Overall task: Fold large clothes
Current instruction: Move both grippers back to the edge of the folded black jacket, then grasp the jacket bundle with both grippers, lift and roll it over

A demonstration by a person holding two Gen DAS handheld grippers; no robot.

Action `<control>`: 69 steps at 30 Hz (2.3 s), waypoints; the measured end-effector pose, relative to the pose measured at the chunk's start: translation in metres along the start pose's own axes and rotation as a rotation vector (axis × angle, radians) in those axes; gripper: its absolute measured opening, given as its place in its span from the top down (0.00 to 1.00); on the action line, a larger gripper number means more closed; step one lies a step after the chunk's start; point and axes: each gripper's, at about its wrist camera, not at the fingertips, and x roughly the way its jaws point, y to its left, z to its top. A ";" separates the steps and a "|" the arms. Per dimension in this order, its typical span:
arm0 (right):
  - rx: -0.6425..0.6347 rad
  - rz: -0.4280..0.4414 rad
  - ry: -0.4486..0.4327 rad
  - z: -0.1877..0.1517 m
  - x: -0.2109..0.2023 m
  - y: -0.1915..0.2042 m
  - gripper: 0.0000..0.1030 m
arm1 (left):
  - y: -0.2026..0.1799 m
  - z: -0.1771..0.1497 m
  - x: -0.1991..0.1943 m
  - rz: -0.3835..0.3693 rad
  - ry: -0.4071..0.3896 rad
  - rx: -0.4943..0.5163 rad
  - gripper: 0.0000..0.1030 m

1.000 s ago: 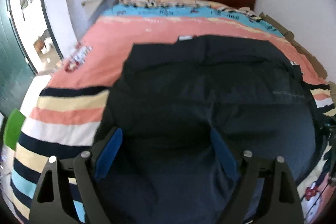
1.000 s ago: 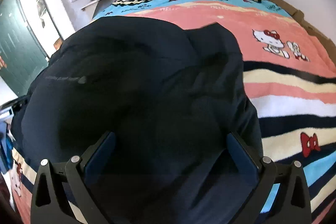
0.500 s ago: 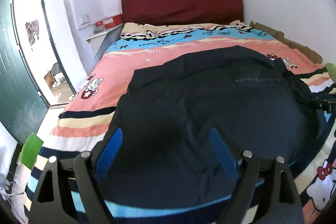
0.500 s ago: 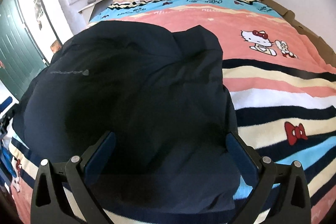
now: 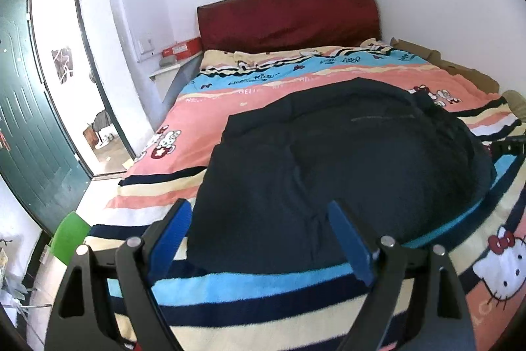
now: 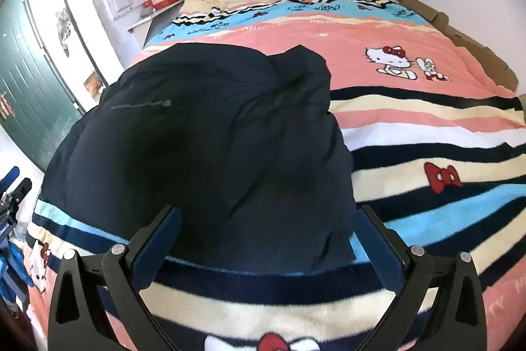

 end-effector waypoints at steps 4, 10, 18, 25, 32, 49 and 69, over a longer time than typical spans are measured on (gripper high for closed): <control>0.009 0.002 -0.018 -0.009 -0.021 0.002 0.00 | 0.003 -0.006 -0.024 -0.001 -0.014 -0.001 0.17; -0.011 0.014 -0.035 -0.032 -0.047 0.010 0.00 | 0.002 -0.017 -0.059 0.000 -0.049 0.014 0.17; -0.017 0.008 -0.038 -0.063 -0.067 0.008 0.00 | 0.013 -0.035 -0.062 -0.051 -0.008 0.021 0.17; 0.075 0.002 -0.020 -0.078 -0.069 -0.030 0.00 | 0.062 -0.072 -0.015 -0.067 0.190 -0.165 0.17; 0.150 0.010 0.010 -0.062 -0.038 -0.069 0.00 | 0.108 -0.060 0.034 -0.157 0.269 -0.313 0.17; 0.238 0.100 0.080 0.044 0.076 -0.101 0.00 | 0.123 0.030 0.185 -0.258 0.348 -0.319 0.17; 0.443 0.465 0.386 0.022 0.192 -0.143 0.01 | 0.194 -0.036 0.264 -0.572 0.424 -0.803 0.09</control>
